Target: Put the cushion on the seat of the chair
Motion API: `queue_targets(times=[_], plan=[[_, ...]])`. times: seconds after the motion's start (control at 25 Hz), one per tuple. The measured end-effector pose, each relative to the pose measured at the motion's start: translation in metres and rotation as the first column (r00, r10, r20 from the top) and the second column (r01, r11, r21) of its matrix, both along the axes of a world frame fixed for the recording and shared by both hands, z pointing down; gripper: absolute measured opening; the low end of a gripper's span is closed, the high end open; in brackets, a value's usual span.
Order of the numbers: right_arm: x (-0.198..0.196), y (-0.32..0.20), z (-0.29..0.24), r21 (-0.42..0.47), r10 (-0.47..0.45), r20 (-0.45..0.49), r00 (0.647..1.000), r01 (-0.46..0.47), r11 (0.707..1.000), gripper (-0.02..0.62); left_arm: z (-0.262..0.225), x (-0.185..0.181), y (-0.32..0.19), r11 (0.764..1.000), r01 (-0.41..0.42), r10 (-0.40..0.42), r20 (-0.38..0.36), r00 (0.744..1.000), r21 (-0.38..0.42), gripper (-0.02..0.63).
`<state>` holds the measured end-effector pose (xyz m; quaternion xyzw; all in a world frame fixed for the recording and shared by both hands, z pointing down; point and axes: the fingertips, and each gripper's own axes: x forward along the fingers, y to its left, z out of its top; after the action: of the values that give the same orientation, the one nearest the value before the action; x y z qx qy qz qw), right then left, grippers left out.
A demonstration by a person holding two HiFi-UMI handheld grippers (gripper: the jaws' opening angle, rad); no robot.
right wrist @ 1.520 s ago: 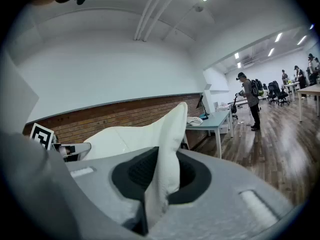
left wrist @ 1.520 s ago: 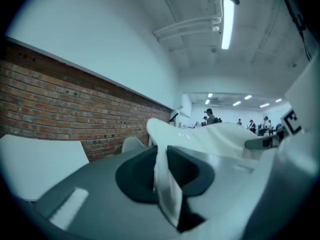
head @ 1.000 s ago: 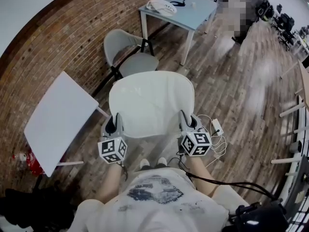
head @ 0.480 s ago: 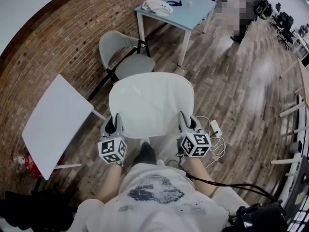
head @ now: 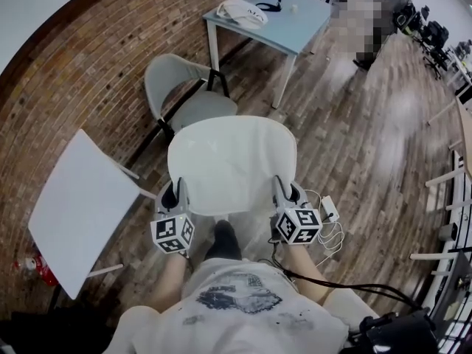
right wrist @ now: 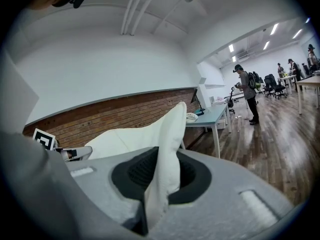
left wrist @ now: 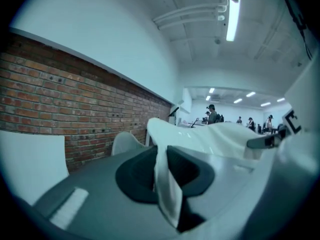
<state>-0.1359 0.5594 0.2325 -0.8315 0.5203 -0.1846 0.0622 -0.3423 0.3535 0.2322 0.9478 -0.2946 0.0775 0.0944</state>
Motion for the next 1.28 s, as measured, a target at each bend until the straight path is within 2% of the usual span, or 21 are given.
queue_targets(times=[0.28,0.68,1.0,1.28], plan=[[0.053,-0.11,0.003,-0.049,-0.021,0.004,1.0,0.021,0.999,0.048,0.011,0.051,-0.105,0.999,0.017,-0.017,0.002,1.0,-0.047,0.048],[0.1,-0.246,-0.004,-0.07,-0.071,0.011,0.997,0.072,0.995,0.048,0.009,0.084,-0.228,0.995,0.072,-0.073,-0.008,0.997,-0.071,0.048],[0.141,-0.299,0.001,-0.08,-0.098,0.038,0.994,0.101,0.992,0.048,0.009,0.116,-0.269,0.992,0.099,-0.099,0.002,0.995,-0.073,0.047],[0.192,-0.355,0.027,-0.091,-0.181,0.081,0.98,0.188,0.978,0.048,0.026,0.152,-0.303,0.98,0.182,-0.179,0.038,0.983,-0.076,0.048]])
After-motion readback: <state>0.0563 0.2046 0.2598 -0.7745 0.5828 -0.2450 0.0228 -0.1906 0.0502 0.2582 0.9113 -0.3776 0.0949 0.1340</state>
